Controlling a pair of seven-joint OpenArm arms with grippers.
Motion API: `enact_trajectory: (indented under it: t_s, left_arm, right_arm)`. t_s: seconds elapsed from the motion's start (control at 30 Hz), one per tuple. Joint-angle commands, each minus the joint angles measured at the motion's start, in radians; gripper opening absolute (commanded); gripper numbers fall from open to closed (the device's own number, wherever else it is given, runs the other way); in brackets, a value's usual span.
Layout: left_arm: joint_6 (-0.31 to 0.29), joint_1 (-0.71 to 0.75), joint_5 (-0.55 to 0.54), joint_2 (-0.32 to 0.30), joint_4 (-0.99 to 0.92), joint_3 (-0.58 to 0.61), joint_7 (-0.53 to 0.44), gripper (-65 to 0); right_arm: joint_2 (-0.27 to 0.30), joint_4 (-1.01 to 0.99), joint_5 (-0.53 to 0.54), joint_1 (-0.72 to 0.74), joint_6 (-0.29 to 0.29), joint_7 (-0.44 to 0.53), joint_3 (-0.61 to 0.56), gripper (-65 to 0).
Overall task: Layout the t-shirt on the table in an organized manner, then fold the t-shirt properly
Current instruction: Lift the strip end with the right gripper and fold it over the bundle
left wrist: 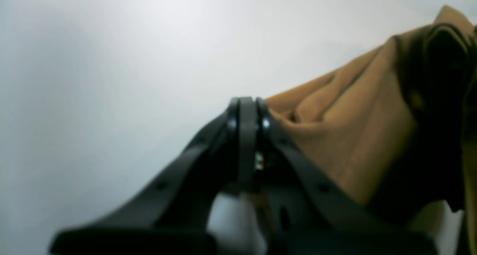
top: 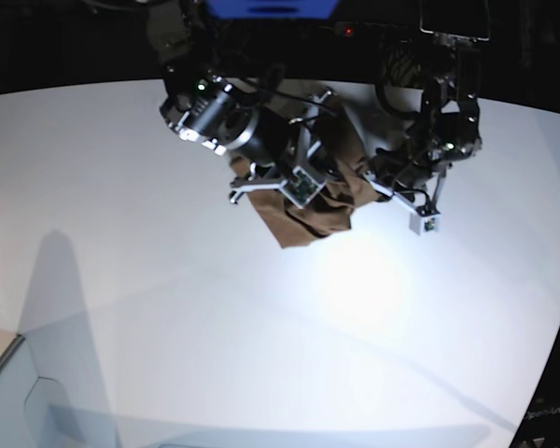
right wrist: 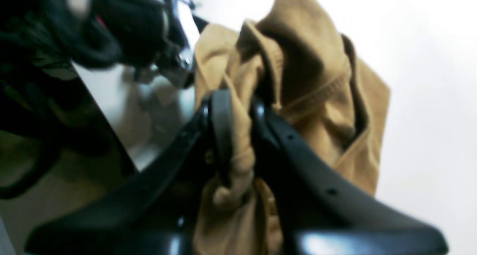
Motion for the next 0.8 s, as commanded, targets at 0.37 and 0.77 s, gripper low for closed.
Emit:
enact_trajectory:
  t_s: [0.37,0.77]
  left_arm:
    - [0.024,0.018,0.037,-0.038,-0.005,-0.003,0.060,-65.0]
    - [0.018,0.079,0.029,-0.112,-0.005,-0.131,0.060,-65.0]
  right_arm:
    - [-0.013,-0.127,0.018,0.098,0.004,0.032,-0.027,-62.7]
    - [-0.027,-0.033,0.018,0.092,0.004,0.033,-0.073,-31.5]
